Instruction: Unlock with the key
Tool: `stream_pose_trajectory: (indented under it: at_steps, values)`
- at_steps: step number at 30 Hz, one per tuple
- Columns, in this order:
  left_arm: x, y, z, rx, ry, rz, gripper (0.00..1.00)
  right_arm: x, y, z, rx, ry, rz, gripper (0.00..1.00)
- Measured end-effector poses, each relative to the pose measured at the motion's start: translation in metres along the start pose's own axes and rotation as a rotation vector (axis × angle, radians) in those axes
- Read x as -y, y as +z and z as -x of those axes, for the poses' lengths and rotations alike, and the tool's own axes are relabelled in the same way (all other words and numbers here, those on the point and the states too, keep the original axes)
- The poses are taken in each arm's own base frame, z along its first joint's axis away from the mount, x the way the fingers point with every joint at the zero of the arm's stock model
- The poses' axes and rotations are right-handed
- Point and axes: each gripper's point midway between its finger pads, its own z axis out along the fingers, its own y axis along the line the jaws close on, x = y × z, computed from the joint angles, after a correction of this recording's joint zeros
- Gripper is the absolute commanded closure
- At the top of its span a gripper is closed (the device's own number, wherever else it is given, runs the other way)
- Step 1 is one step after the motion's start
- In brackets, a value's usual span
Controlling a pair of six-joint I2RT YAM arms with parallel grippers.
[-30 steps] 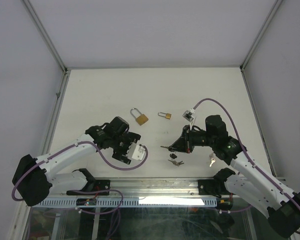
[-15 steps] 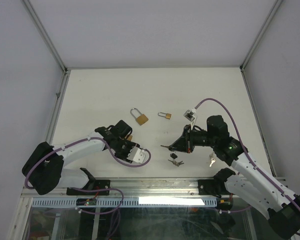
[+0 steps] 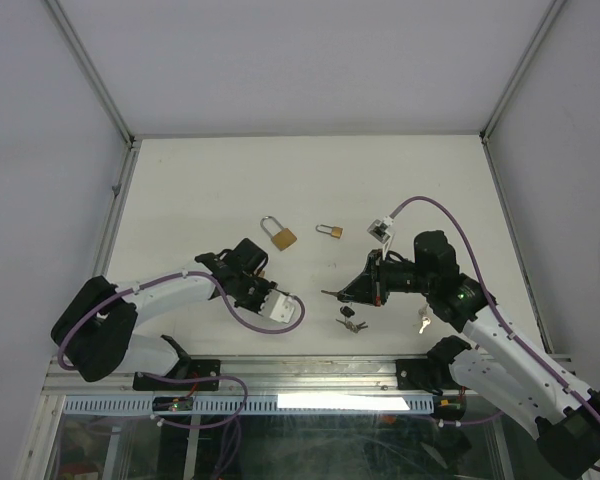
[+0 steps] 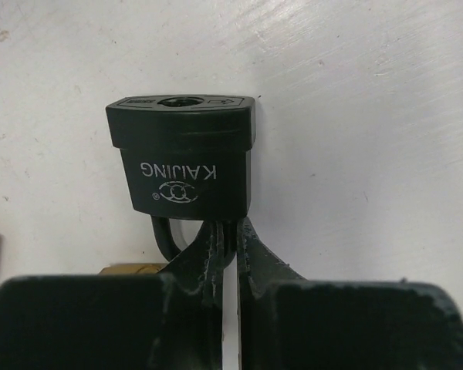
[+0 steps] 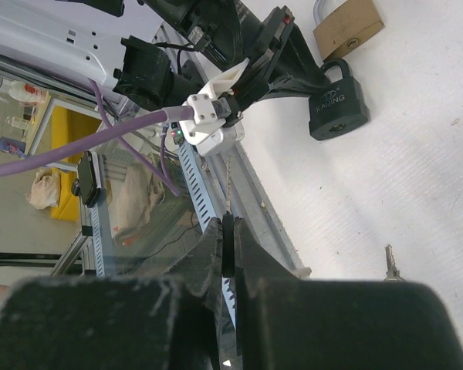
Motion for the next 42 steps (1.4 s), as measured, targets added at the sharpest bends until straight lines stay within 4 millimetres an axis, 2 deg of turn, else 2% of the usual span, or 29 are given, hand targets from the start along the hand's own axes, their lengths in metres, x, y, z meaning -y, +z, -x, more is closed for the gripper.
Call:
stream_pose_trajectory:
  at_steps: [5,8,12,15,18,21,26,29,32,36,42]
  values:
    - [0.008,-0.007,0.005,-0.003,-0.045,-0.067,1.00,-0.001,-0.001,0.001,0.004,-0.002,0.000,1.00]
    - [0.011,-0.019,0.022,0.030,-0.146,-0.151,1.00,-0.003,-0.001,0.004,0.009,-0.005,0.001,1.00]
    - [0.011,-0.037,0.057,0.108,-0.295,-0.287,1.00,-0.006,-0.002,0.007,0.016,-0.011,0.005,1.00]
    - [0.022,-0.043,0.071,0.166,-0.447,-0.420,1.00,-0.007,-0.002,0.009,0.020,-0.016,0.008,1.00]
    - [0.036,-0.048,0.067,0.206,-0.655,-0.538,1.00,-0.009,-0.003,0.010,0.026,-0.020,0.011,1.00]
    - [0.036,-0.051,0.062,0.237,-0.791,-0.594,1.00,-0.010,-0.004,0.011,0.029,-0.024,0.013,1.00]
    - [0.016,-0.049,0.061,0.300,-0.859,-0.594,1.00,-0.015,-0.007,0.014,0.043,-0.038,0.020,1.00]
    - [-0.002,-0.045,0.051,0.324,-0.907,-0.595,0.99,-0.018,-0.008,0.017,0.050,-0.043,0.024,1.00]
    - [-0.014,-0.033,0.034,0.340,-0.963,-0.605,0.79,-0.020,-0.009,0.018,0.052,-0.042,0.025,1.00]
    - [-0.014,-0.027,0.024,0.357,-1.031,-0.637,0.63,-0.020,-0.009,0.018,0.052,-0.039,0.022,1.00]
    - [-0.025,-0.023,0.012,0.365,-1.042,-0.597,0.33,-0.020,-0.009,0.019,0.053,-0.036,0.022,1.00]
